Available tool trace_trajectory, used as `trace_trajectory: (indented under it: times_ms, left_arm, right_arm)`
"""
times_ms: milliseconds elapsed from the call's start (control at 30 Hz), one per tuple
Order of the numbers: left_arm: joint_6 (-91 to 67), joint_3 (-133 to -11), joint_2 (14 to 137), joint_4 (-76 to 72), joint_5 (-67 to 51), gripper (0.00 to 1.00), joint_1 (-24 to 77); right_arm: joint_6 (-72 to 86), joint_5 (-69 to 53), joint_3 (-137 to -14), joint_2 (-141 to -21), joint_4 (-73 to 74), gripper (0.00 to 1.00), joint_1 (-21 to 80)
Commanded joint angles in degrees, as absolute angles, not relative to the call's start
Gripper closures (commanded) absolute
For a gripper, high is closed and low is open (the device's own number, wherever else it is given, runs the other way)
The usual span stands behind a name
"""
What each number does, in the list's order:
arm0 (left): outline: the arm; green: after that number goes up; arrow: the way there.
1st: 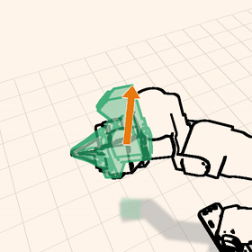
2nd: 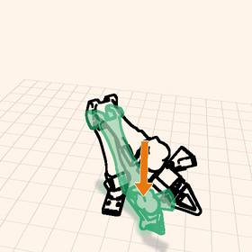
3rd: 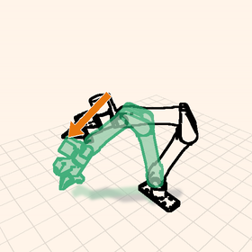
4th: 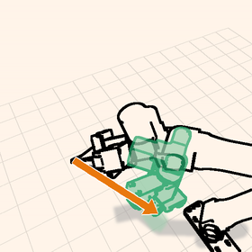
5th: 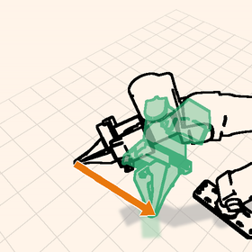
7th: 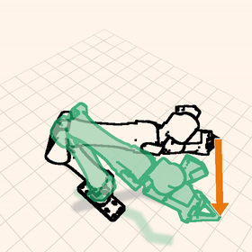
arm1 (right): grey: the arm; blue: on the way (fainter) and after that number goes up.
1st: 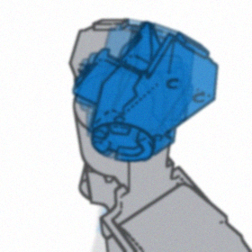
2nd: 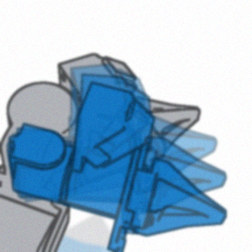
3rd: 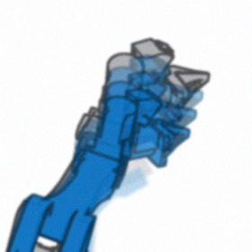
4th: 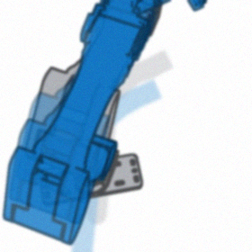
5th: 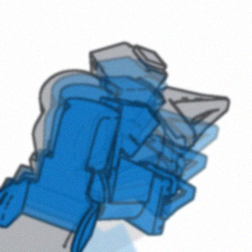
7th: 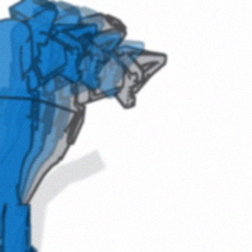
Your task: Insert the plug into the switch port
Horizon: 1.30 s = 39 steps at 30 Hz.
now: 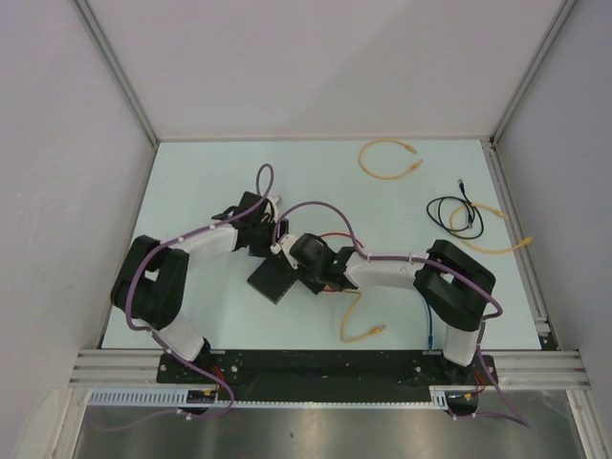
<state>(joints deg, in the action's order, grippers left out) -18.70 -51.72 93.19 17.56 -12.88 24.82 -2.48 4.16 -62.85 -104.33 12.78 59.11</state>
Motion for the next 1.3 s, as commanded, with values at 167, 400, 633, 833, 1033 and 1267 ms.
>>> trace_trajectory:
  times_ms: [167,400,633,833,1033,1267]
  left_arm:
    - [-16.3,-57.3,91.9,22.9,-17.4,0.25,21.5]
    - [-14.9,-57.5,84.4,24.8,-12.1,0.12,19.1]
    - [-13.1,-52.2,67.5,24.4,-8.5,0.01,19.1]
    - [-12.7,-42.0,54.3,19.3,-4.8,0.01,19.1]
    - [-12.0,-36.7,48.3,14.9,-2.0,0.01,19.1]
    - [-12.4,-36.2,49.4,13.8,-0.6,0.01,19.1]
  right_arm:
    - [4.0,4.9,-67.0,-99.8,5.9,0.59,57.6]
    - [6.8,9.0,-64.5,-89.5,14.7,0.36,48.3]
    - [17.4,16.8,-63.8,-85.2,14.6,0.28,28.6]
    - [27.0,12.2,-63.5,-90.6,0.9,0.24,14.1]
    - [34.0,8.3,-63.5,-101.3,-16.1,0.23,6.6]
    - [35.9,4.2,-64.7,-114.3,-32.9,0.26,4.7]
